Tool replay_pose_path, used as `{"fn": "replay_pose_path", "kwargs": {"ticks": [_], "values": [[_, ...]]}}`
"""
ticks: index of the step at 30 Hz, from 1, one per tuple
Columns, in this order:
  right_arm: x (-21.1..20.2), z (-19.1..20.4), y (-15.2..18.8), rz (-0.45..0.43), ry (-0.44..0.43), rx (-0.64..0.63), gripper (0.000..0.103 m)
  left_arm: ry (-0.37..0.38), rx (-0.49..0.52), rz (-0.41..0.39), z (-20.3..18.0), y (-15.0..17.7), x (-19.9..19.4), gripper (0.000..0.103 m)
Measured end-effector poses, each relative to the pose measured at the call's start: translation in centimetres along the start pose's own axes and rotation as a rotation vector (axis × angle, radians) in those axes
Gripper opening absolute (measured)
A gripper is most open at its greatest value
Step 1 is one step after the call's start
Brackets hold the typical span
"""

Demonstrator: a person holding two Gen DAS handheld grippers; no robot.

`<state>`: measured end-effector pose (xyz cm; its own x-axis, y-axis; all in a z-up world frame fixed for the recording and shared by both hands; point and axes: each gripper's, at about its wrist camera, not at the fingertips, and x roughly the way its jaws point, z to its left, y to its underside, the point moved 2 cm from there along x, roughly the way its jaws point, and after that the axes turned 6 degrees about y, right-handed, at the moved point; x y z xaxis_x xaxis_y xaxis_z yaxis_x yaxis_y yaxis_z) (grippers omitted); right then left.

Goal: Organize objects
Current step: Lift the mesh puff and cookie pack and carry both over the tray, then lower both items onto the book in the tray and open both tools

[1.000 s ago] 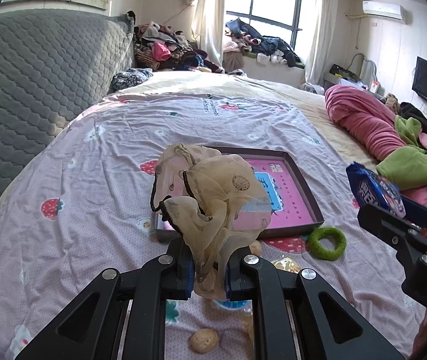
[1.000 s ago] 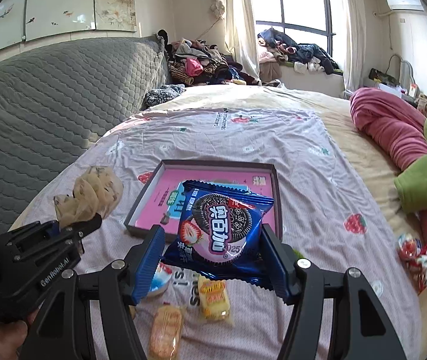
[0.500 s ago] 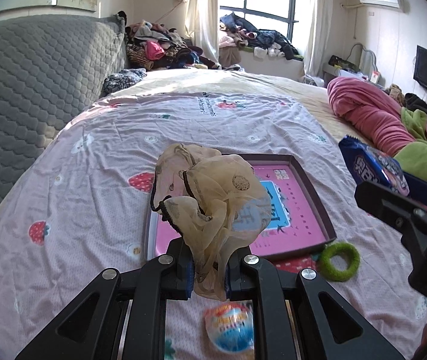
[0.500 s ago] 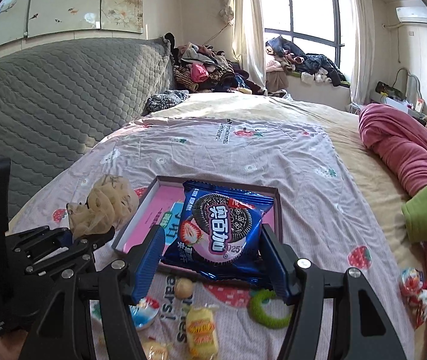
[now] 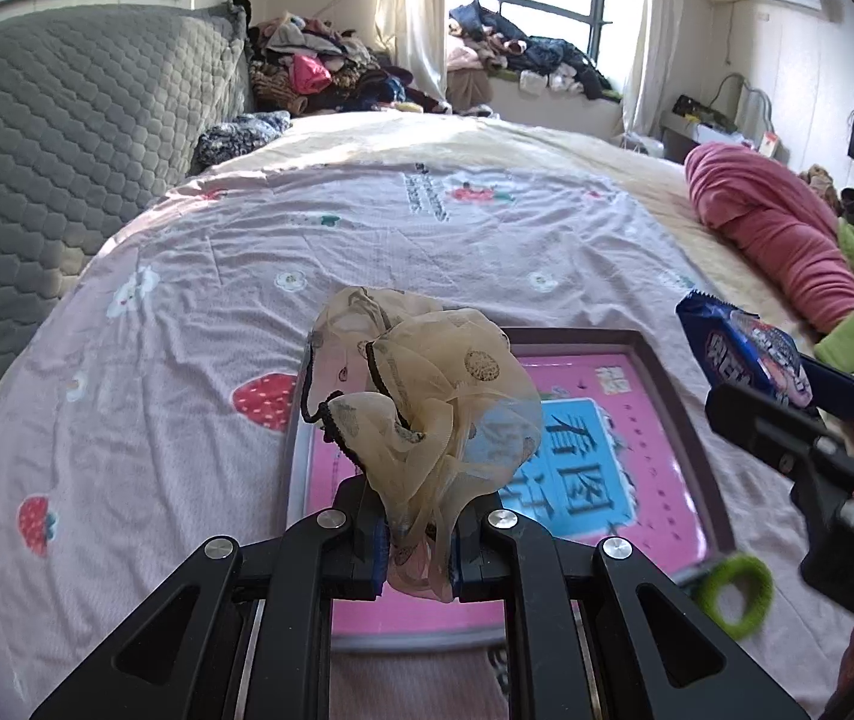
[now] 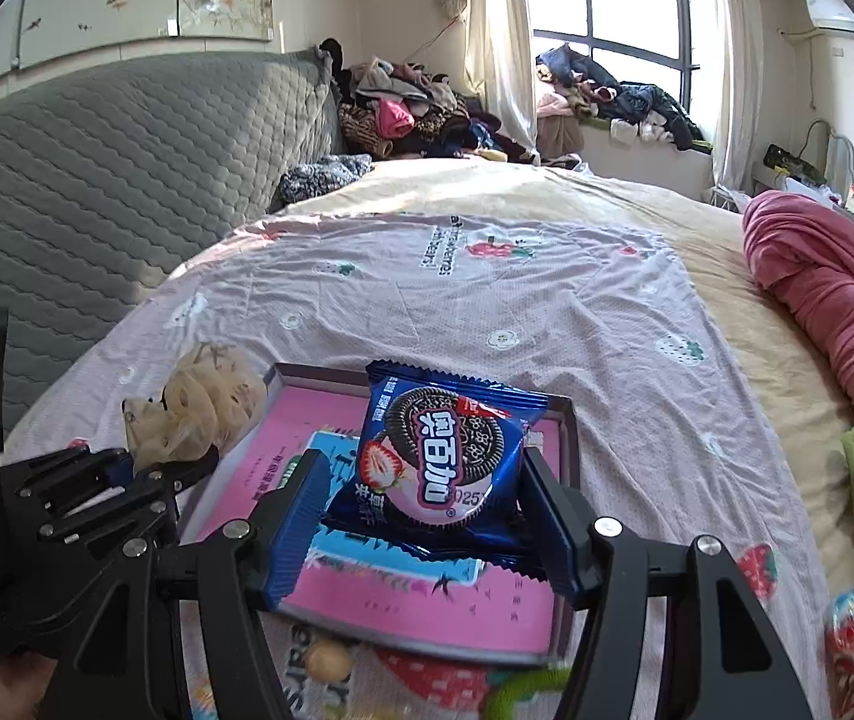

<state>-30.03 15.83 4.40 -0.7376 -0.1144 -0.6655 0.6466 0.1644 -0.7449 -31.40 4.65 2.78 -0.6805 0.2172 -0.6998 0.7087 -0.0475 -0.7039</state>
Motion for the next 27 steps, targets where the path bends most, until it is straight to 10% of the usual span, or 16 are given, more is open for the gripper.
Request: {"fn": "replay_pose_path", "kwargs": {"ticks": [27], "values": [[15.4, -0.1, 1.0, 0.234, 0.032, -0.023, 0.064, -0.031, -0.004, 0.182, 1.4, -0.6, 13.2, 0.014]]}}
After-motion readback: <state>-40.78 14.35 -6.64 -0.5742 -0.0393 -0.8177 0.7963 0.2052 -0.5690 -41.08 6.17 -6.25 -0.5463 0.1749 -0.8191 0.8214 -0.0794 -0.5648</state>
